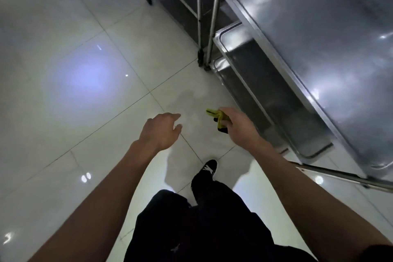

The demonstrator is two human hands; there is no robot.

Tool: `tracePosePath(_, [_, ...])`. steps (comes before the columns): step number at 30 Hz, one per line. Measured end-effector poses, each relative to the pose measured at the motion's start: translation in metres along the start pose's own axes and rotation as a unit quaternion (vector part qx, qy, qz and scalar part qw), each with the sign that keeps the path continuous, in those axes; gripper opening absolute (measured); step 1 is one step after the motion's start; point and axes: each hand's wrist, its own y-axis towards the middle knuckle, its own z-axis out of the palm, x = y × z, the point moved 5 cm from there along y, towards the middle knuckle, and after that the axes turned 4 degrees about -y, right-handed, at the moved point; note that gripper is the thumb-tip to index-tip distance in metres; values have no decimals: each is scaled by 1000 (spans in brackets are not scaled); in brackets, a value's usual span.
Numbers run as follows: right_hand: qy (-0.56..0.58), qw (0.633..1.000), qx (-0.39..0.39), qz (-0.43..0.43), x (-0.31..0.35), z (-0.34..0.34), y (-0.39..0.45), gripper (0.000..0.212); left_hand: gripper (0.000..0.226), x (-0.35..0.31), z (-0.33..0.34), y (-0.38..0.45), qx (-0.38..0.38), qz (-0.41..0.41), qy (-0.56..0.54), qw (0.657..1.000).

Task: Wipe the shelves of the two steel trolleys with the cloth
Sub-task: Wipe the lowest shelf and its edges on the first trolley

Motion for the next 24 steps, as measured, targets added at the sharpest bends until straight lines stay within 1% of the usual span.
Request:
tracePosePath(3, [-3,999,-44,31,-6,-16,11,36,49,-11,-17,36,27,35,23,999])
tracePosePath(7, [31,992,-89,88,-11,-24,24,38,49,-19,-33,88,57,98,32,993])
tracePosePath(12, [50,975,-134,170,-13,0,45,35,49,-11,-44,153,107,185,83,973])
tracePosePath(14, [52,964,-155,212,-5,16,50,41,49,1,-48,178,134,221,108,960])
tracePosePath(16, [84,947,-174,257,11,36,52,41,47,15,-53,198,178,250,133,942])
tracePosePath(18, [123,932,-188,284,31,56,57,37,47,33,-58,215,202,272,166,926])
tracePosePath(21, [179,910,-205,312,55,82,70,21,48,50,-64,239,221,291,213,906])
tracePosePath(24, [232,883,-235,333,72,102,85,19,48,62,-65,253,226,303,229,897])
